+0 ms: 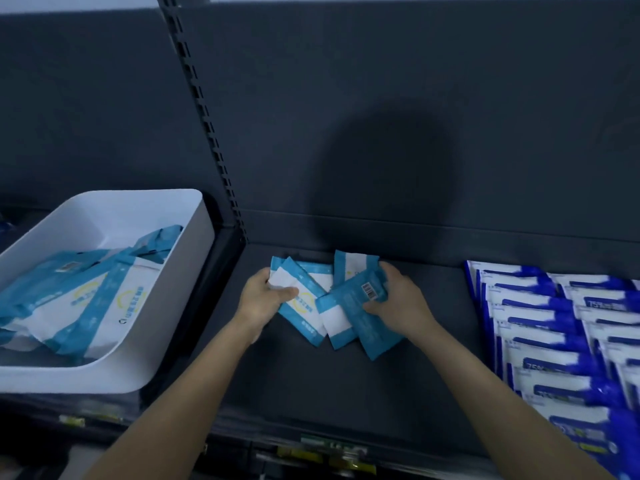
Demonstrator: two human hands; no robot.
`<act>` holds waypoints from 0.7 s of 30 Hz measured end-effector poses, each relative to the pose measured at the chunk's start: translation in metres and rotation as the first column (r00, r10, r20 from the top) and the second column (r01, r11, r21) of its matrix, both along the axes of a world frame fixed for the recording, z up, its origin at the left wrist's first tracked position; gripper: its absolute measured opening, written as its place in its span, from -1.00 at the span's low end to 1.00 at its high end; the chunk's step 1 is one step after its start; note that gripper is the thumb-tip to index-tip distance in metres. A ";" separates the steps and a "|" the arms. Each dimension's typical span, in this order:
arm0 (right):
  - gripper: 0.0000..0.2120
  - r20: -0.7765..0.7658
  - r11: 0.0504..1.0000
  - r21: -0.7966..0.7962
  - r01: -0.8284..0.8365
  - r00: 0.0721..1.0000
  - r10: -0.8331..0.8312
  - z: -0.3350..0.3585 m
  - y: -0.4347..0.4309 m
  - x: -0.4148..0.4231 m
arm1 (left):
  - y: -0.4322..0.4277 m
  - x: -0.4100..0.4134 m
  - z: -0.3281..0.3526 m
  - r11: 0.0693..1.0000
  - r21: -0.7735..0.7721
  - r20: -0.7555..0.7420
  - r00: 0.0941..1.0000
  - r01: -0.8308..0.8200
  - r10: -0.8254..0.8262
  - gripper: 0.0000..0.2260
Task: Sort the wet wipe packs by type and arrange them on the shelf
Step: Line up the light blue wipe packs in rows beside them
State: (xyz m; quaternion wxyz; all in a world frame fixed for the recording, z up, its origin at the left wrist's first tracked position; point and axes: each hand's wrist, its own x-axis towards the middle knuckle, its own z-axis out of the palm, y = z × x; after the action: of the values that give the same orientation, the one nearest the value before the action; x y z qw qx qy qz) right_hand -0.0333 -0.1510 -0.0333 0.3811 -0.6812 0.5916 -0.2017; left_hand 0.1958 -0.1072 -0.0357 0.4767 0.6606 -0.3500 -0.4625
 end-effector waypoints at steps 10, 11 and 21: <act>-0.40 -0.029 0.998 0.040 -0.051 0.998 0.052 0.011 -0.013 -0.020 | -0.004 -0.003 -0.009 0.987 -0.029 -0.050 0.987 -0.157 0.156 -0.71; -0.43 -0.028 0.998 0.044 -0.042 0.999 0.043 0.011 -0.013 -0.020 | -0.004 -0.002 -0.009 0.992 -0.012 -0.039 0.992 -0.123 0.122 -0.69; -0.55 -0.140 0.997 -0.052 0.056 0.988 -0.062 0.017 -0.008 -0.015 | -0.006 0.008 -0.003 0.998 -0.055 0.071 0.997 -0.006 0.010 -0.68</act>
State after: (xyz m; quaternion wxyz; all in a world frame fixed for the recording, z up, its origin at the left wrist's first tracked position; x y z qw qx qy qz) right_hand -0.0486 -0.1586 -0.0166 0.3155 -0.6850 0.6319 -0.1783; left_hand 0.2038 -0.1132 -0.0383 0.4839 0.6646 -0.3767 -0.4269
